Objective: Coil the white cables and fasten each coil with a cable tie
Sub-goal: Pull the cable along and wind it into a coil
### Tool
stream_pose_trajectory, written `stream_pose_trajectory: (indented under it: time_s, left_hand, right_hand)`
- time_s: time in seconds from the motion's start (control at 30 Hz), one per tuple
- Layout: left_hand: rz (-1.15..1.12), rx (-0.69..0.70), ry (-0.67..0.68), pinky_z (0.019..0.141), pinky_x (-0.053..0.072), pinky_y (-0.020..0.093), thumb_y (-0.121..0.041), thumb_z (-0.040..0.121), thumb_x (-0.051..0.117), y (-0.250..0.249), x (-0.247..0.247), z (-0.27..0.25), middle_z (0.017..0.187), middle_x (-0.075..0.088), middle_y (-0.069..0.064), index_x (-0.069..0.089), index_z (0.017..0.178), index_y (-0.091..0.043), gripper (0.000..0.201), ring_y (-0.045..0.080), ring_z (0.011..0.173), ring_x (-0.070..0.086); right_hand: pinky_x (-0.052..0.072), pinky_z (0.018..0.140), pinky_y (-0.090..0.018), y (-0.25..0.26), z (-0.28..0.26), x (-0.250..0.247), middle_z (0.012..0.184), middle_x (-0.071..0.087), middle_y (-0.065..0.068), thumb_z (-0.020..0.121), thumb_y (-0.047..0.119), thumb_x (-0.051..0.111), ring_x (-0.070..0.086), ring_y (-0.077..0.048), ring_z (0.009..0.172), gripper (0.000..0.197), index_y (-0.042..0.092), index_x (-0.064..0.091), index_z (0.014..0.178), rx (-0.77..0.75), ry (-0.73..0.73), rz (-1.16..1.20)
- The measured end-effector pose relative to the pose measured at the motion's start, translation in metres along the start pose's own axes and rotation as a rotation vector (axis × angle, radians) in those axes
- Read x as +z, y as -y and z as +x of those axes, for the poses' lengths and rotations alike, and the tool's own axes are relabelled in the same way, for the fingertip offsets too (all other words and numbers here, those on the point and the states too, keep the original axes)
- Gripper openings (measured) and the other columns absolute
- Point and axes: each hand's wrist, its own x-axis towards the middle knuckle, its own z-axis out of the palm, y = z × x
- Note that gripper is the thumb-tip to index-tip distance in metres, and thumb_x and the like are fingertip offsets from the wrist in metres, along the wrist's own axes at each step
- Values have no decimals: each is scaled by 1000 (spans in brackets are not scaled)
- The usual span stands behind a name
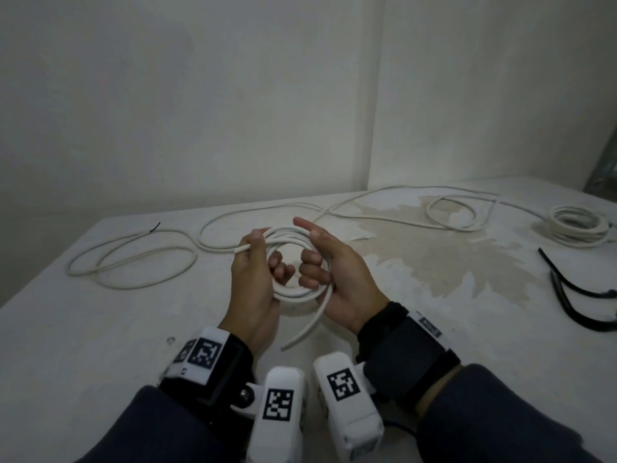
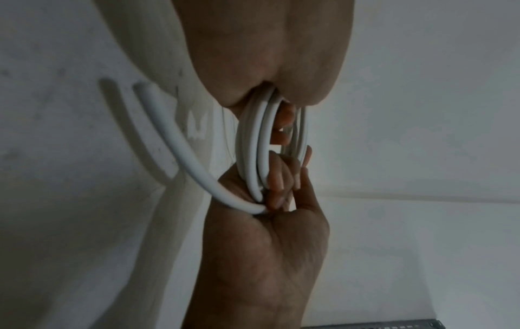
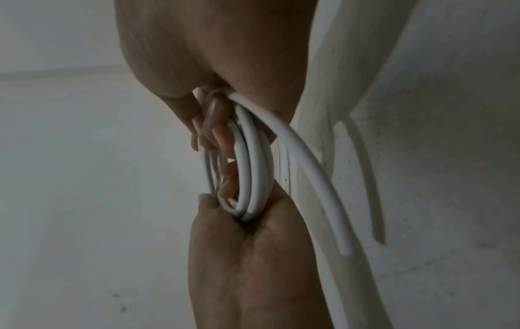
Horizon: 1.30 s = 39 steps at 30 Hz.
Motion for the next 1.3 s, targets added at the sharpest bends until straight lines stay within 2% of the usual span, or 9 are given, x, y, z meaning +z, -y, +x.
stream_pose_trajectory:
  time_s: [0.17,0.3,0.4,0.5,0.6,0.8,0.97,1.2,1.3]
  left_hand:
    - [-186,-261,87,54,49,21,-43,98,42,1,-6,3,62,49,1,60,92,-14,34,10,55,45]
    - [-9,-263,106,76,50,31,-48,96,43,0,-9,3,86,67,9,59,105,-15,38,19,79,61]
    - [281,-301,198,63,48,26,-34,97,46,1,-10,2,88,67,11,61,103,-10,29,19,70,60]
    - [585,-333,463,54,44,22,-32,94,53,0,-9,-5,86,72,12,63,104,-3,32,18,62,59]
    - [581,-295,588,53,49,22,-18,89,61,2,-8,-12,85,71,10,65,103,0,24,18,63,63]
    - [419,-153,425,55,50,13,-8,93,56,1,-10,-9,72,68,4,65,84,-6,13,6,58,62]
    - [196,-157,204,68,47,20,-15,96,53,5,-6,-1,66,62,-4,60,80,-13,17,8,69,57]
    - [-67,-162,160,86,50,38,-29,100,43,3,-6,1,96,63,11,53,82,-21,23,26,99,61]
    - [-188,-192,210,82,55,42,-32,102,36,1,-5,0,101,70,16,47,85,-22,23,26,95,69]
  right_hand:
    - [23,35,-17,1,1,-4,51,33,4,100,15,42,24,-5,36,23,13,65,103,-38,-145,-52]
    - [23,32,-17,15,5,-14,48,33,5,98,14,43,24,-5,33,20,12,63,100,-150,-277,47]
    - [23,32,-15,32,7,-29,47,31,6,99,14,40,23,-6,31,21,14,61,98,-238,-410,201]
    - [24,31,-15,42,6,-43,47,30,5,100,15,37,23,-7,30,21,15,58,96,-285,-473,382]
    - [24,32,-15,41,5,-46,45,31,5,101,17,34,22,-7,29,21,16,54,95,-282,-446,470]
    - [24,33,-15,26,7,-31,47,32,4,100,16,37,23,-7,30,19,15,56,102,-205,-358,411]
    - [31,42,-19,22,6,-22,49,34,1,97,16,40,29,-12,35,20,16,58,105,-122,-218,395]
    - [40,50,-23,14,5,-11,52,35,-2,94,16,44,36,-14,41,21,16,57,110,-30,-46,368]
    - [39,55,-26,12,5,-10,53,37,-3,94,15,46,36,-15,44,19,15,59,107,-3,-20,380]
